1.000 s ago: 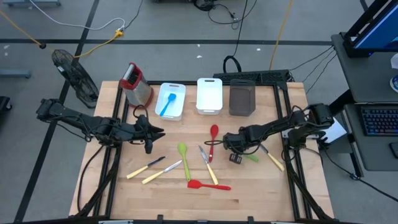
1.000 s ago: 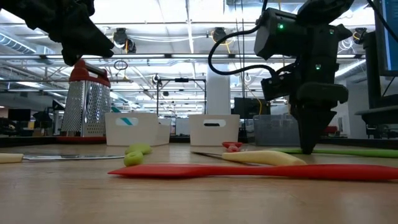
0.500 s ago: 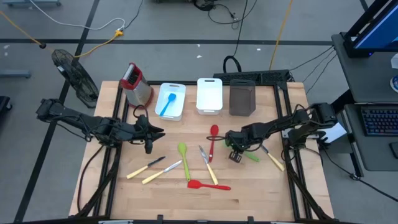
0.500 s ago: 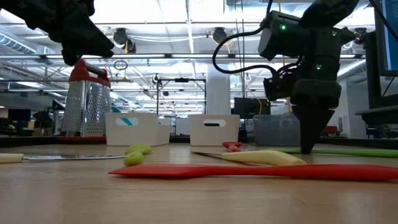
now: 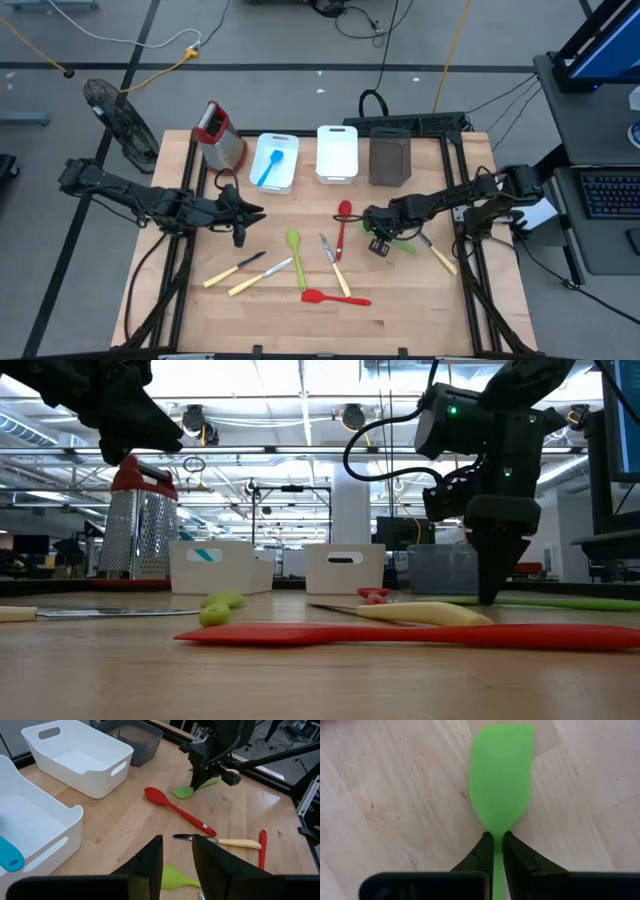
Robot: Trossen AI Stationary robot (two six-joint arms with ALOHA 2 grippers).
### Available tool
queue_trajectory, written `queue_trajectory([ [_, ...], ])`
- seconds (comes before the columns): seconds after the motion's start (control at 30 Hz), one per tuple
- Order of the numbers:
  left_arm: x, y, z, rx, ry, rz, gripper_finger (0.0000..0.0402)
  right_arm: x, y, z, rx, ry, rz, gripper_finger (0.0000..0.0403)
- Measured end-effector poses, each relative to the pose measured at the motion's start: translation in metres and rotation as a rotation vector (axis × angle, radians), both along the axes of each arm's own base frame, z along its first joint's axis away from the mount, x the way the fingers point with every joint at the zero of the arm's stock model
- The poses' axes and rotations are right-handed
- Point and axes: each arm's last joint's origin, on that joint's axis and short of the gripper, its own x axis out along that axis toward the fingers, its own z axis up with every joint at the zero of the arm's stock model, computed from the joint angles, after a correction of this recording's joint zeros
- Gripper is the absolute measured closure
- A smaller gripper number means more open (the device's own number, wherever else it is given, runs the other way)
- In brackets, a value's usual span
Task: Pick & Place Kitchen Items
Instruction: Put the green spatula into the left white bin
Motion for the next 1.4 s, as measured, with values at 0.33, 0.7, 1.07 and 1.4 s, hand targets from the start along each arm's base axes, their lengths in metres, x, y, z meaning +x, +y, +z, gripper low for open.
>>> queue_trajectory([
  [0.33, 0.0, 0.0, 0.0, -0.003, -0.001, 0.001, 0.0295, 0.005, -0.001, 0.006, 0.072, -0.074, 0.01, 0.0391],
  [0.7, 0.0, 0.0, 0.0, -0.001, -0.004, 0.001, 0.0295, 0.0, -0.014, 0.05, 0.188, -0.312, 0.063, 0.0391],
  [1.07, 0.004, -0.001, 0.007, -0.023, -0.079, -0.002, 0.0295, 0.001, -0.034, 0.126, 0.271, -0.923, 0.189, 0.0391],
  [1.4, 0.029, -0.009, 0.013, -0.01, -0.226, -0.022, 0.0295, 0.004, -0.047, 0.17, 0.227, -1.357, 0.364, 0.0391],
])
